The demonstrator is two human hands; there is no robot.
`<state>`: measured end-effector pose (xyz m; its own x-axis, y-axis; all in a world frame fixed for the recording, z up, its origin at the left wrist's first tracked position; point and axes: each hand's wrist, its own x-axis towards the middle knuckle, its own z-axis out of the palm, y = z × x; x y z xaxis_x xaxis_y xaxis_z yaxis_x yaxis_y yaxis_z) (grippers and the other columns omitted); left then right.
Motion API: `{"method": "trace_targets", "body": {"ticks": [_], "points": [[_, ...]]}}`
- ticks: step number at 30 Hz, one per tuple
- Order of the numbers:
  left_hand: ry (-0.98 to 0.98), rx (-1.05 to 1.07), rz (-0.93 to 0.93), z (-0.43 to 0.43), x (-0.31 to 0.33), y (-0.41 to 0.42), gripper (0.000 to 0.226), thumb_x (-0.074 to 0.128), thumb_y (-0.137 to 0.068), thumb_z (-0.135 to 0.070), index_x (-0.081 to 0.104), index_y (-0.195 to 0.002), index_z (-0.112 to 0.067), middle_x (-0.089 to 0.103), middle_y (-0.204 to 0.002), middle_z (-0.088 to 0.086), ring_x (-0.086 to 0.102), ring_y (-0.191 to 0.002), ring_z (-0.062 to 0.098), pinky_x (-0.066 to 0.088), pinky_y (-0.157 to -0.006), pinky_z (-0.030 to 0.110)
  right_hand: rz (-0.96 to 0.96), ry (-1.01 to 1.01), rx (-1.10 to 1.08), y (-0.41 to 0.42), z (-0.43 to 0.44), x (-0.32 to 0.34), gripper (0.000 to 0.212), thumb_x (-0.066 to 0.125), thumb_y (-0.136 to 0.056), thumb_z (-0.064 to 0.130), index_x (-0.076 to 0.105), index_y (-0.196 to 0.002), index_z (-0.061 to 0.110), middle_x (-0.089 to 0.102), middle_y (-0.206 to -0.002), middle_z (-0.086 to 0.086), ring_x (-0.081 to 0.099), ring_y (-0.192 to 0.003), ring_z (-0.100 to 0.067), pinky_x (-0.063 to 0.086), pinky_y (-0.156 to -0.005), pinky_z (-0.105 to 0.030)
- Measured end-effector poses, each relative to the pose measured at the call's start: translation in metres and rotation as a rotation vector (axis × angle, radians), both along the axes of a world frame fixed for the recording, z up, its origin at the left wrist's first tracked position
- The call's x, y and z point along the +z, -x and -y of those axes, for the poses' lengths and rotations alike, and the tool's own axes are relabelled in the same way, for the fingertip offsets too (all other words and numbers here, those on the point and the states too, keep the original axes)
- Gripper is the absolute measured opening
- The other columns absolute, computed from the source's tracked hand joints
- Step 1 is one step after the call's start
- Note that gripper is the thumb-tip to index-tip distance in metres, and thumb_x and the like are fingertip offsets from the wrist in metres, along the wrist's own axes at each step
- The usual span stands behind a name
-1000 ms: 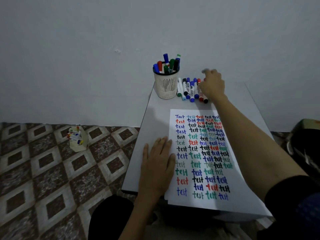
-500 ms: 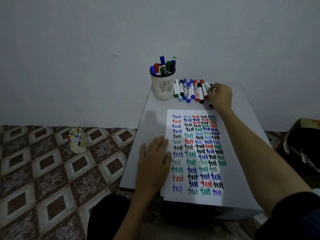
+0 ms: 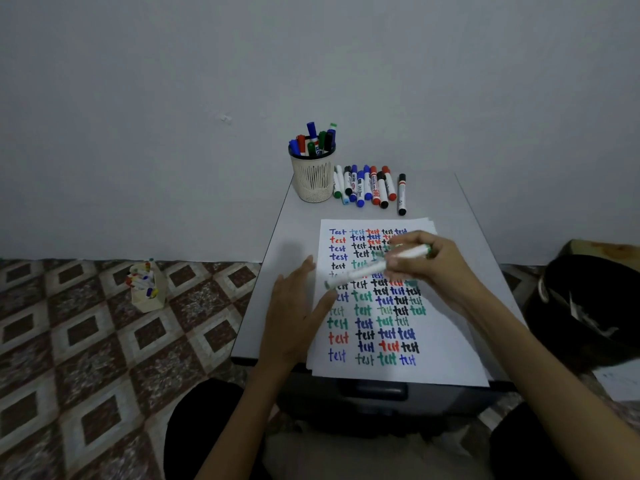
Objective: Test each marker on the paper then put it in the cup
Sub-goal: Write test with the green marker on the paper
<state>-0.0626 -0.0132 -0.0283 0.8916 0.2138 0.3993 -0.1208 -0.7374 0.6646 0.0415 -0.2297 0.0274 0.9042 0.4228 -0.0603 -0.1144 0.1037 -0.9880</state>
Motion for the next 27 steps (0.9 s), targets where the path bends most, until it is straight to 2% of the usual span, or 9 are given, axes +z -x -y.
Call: {"method": "trace_targets", "body": {"ticks": [2,5,7,9,12,15,20,23,27], "points": [[-0.051,-0.024,0.097,0.001,0.000,0.003,0.063,0.047,-0.087,-0.056,0.043,-0.135,-0.016,0.047,-0.127,-0.018,0.035,-0.117,-0.009,0.022,-0.114,0.040,-0.017,-0.025,0.038,0.022,0.002,-0.002,0.035,0.068,-0.072,-0.013,0.062,-0.106,-0.004,0.070,-0.096,-0.024,0.071,-0.080,-0.035,0.061,-0.066,-0.034],[-0.163,-0.066,0.163,0.001,-0.004,0.006,0.050,0.045,-0.091,-0.053,0.047,-0.130,-0.022,0.059,-0.108,-0.014,0.041,-0.103,-0.010,0.020,-0.113,0.027,0.016,-0.045,0.032,0.042,0.000,-0.004,0.041,0.070,-0.069,-0.017,0.062,-0.107,-0.006,0.071,-0.094,-0.023,0.072,-0.078,-0.036,0.060,-0.067,-0.036],[-0.197,-0.095,0.186,0.001,-0.005,0.006,0.046,0.041,-0.094,-0.051,0.054,-0.124,-0.018,0.060,-0.095,-0.011,0.041,-0.091,-0.006,0.032,-0.104,0.027,0.019,-0.084,0.013,0.049,-0.002,-0.006,0.042,0.072,-0.066,-0.016,0.062,-0.106,-0.006,0.072,-0.092,-0.022,0.071,-0.078,-0.034,0.060,-0.068,-0.037],[-0.256,-0.124,0.216,0.000,-0.006,0.007,0.042,0.038,-0.097,-0.047,0.060,-0.113,-0.014,0.061,-0.088,-0.004,0.043,-0.083,0.000,0.041,-0.088,0.028,-0.001,-0.141,-0.001,0.054,-0.005,-0.008,0.043,0.074,-0.063,-0.013,0.063,-0.105,-0.005,0.072,-0.091,-0.019,0.071,-0.079,-0.032,0.060,-0.069,-0.037],[-0.298,-0.133,0.212,0.002,-0.004,0.010,0.040,0.037,-0.097,-0.044,0.061,-0.104,-0.013,0.061,-0.087,-0.001,0.044,-0.080,0.005,0.038,-0.077,0.022,-0.006,-0.162,0.011,0.064,-0.012,-0.013,0.038,0.074,-0.067,-0.011,0.064,-0.103,-0.002,0.071,-0.092,-0.017,0.069,-0.082,-0.031,0.059,-0.067,-0.035],[-0.295,-0.160,0.179,0.004,-0.003,0.013,0.033,0.042,-0.094,-0.039,0.060,-0.105,-0.013,0.060,-0.090,0.001,0.044,-0.080,0.007,0.037,-0.073,0.021,0.027,-0.103,0.040,0.075,-0.023,-0.020,0.025,0.073,-0.072,-0.011,0.065,-0.095,-0.003,0.068,-0.094,-0.025,0.069,-0.083,-0.035,0.059,-0.066,-0.035],[-0.316,-0.280,0.147,0.007,-0.002,0.018,0.024,0.043,-0.095,-0.033,0.052,-0.112,-0.018,0.059,-0.095,0.001,0.049,-0.082,0.010,0.043,-0.072,0.021,0.057,-0.078,-0.028,0.082,-0.037,-0.025,0.013,0.073,-0.076,-0.007,0.067,-0.084,0.000,0.070,-0.085,-0.020,0.069,-0.076,-0.029,0.058,-0.063,-0.033],[-0.315,-0.311,0.125,0.005,-0.003,0.017,0.022,0.041,-0.096,-0.031,0.049,-0.113,-0.020,0.059,-0.095,0.002,0.052,-0.081,0.011,0.049,-0.071,0.027,0.054,-0.062,-0.058,0.083,-0.040,-0.024,0.013,0.074,-0.075,-0.006,0.066,-0.081,0.002,0.070,-0.079,-0.016,0.069,-0.071,-0.026,0.056,-0.060,-0.029],[-0.259,-0.310,0.088,0.004,-0.003,0.017,0.033,0.036,-0.096,-0.037,0.053,-0.115,-0.015,0.063,-0.097,0.005,0.058,-0.083,0.014,0.053,-0.071,0.031,0.043,-0.081,-0.079,0.083,-0.041,-0.023,0.016,0.075,-0.074,-0.007,0.064,-0.086,-0.002,0.069,-0.081,-0.022,0.068,-0.069,-0.028,0.057,-0.060,-0.030]]}}
